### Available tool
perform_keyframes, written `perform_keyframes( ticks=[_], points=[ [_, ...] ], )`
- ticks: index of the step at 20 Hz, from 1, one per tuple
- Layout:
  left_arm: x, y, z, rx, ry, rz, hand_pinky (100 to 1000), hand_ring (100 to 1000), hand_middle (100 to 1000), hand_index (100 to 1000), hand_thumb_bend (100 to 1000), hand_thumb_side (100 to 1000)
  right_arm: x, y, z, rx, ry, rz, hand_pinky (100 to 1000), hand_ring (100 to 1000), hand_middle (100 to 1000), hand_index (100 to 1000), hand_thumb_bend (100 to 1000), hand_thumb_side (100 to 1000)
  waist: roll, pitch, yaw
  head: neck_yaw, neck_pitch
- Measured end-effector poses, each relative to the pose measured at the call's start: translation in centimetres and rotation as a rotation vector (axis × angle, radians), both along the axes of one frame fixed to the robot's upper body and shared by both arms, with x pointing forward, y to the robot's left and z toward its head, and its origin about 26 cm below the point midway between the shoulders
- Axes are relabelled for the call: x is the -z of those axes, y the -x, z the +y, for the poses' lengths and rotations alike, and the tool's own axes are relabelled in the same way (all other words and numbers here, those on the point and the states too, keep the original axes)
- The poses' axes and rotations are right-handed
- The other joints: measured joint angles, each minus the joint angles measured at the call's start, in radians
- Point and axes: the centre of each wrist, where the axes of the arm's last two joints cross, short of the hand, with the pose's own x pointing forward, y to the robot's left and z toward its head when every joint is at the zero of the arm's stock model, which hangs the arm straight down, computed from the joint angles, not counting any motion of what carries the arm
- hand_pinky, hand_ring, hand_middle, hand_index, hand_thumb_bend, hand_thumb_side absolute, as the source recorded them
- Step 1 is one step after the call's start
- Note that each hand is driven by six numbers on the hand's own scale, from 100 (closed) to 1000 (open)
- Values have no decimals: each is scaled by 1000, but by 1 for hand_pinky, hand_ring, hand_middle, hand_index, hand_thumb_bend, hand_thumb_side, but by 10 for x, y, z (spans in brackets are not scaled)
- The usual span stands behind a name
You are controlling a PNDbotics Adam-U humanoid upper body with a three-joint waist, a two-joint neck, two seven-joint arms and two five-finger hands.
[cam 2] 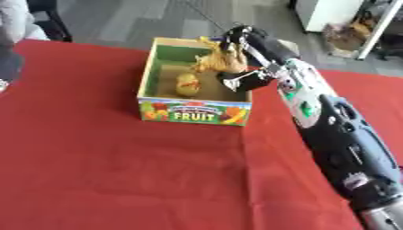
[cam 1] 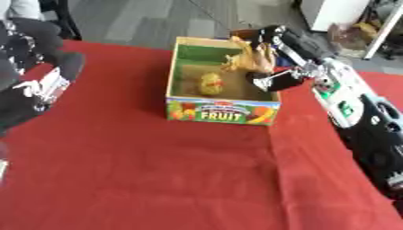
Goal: Pick up objects on the table and place them in the box.
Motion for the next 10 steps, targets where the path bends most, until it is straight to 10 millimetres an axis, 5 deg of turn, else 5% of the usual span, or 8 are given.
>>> perform_keyframes(
  ticks=[4,10],
  points=[
    [-4,4,-4,28,-13,-21,579,524,528,664,537,287,14,-7,-3,44,37,39,809,900,670,602,240,176,-3,5,17,-25,-3],
    [-6,6,-4,39,-20,-30,578,523,528,664,537,291,25,-11,-7,70,68,89,831,927,722,806,456,394,-6,7,14,-29,-3]
  ],
)
